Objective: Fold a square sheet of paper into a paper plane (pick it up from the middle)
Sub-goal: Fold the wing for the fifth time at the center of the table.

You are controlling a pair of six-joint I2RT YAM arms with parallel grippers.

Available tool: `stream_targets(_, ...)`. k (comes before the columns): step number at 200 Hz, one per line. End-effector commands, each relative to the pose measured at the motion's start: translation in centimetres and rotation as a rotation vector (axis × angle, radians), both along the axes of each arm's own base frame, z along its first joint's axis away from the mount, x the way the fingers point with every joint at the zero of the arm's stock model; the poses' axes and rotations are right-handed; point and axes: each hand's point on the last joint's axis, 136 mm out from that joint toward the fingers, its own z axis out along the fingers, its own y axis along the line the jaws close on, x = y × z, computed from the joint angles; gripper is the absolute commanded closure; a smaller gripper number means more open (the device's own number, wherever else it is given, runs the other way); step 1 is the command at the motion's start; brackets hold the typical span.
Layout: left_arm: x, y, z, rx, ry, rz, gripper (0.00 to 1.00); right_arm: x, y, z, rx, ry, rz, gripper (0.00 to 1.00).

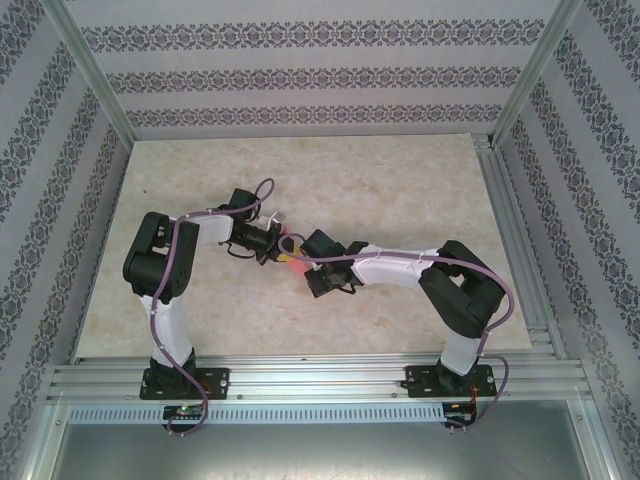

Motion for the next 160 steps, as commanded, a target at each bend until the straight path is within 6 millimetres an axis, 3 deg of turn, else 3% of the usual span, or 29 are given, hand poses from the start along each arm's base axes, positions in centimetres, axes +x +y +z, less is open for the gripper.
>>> stream_targets(1, 0.1, 0.4, 0.2, 0.008, -0.018, -0.017, 0.98, 0.2, -1.2, 0.1, -0.066, -0.033, 0.004, 0.93)
stream_targets(23, 0.2, 0.4, -0.3, 0.017, -0.011, -0.018, 0.97, 0.1, -1.1, 0.2, -0.047, -0.030, 0.010, 0.85)
stream_targets(57, -0.4, 0.6, -1.1, 0.038, 0.003, -0.022, 0.97, -0.3, 0.3, 0.8, 0.032, 0.003, 0.021, 0.82)
stream_targets(92, -0.8, 1.1, -2.5, 0.072, 0.006, -0.018, 0.97, -0.9, 2.2, 4.6, 0.317, 0.054, 0.006, 0.70)
stream_targets(116, -0.6, 1.2, -2.3, 0.078, -0.002, -0.023, 0.97, -1.5, 3.1, 6.5, 0.525, 0.123, 0.000, 0.68)
stream_targets(135, -0.3, 1.6, -2.0, 0.101, -0.023, -0.023, 0.97, -1.1, 2.6, 6.4, 0.568, 0.136, -0.049, 0.68)
stream_targets(160, -0.3, 2.1, -2.1, 0.125, -0.026, -0.032, 0.97, -0.1, 2.9, 6.7, 0.679, 0.177, -0.119, 0.80)
